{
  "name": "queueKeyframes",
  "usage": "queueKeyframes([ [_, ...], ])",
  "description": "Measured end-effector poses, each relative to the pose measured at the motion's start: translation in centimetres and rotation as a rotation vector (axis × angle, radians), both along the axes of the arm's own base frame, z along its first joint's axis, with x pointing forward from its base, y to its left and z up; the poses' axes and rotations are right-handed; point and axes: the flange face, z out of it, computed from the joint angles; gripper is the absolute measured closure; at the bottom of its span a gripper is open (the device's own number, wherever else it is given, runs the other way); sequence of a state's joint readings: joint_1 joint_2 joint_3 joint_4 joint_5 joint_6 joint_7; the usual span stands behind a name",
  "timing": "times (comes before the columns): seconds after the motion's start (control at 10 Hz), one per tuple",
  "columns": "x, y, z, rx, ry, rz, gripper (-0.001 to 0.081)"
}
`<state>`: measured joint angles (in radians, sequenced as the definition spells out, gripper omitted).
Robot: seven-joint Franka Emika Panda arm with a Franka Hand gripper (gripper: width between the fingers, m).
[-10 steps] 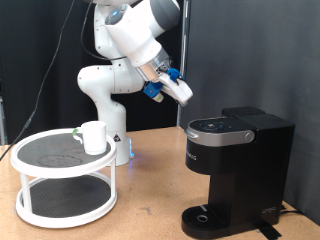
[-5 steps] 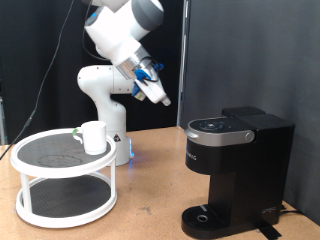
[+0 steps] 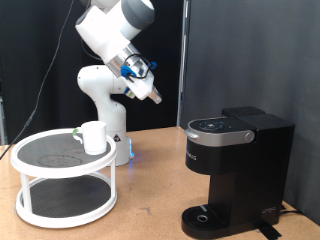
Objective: Make a cup of coffee with the keurig machine
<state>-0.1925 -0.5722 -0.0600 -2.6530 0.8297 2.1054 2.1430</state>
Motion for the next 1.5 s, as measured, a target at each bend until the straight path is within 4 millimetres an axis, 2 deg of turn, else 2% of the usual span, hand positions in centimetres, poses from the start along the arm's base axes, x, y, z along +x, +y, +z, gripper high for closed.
queueKeyframes([
  [0.2, -1.9, -1.9, 0.4, 0.001, -0.032, -0.057, 0.0806],
  [0.8, -8.6, -7.4, 1.1, 0.039, 0.015, 0.071, 0.0806],
  [0.9, -9.4, -8.0, 1.2, 0.047, 0.007, 0.069, 0.0806],
  [1.2, -9.6, -8.4, 1.2, 0.056, 0.005, 0.058, 0.0806],
  [1.5, -12.0, -11.8, 2.0, 0.058, 0.008, 0.048, 0.0806],
])
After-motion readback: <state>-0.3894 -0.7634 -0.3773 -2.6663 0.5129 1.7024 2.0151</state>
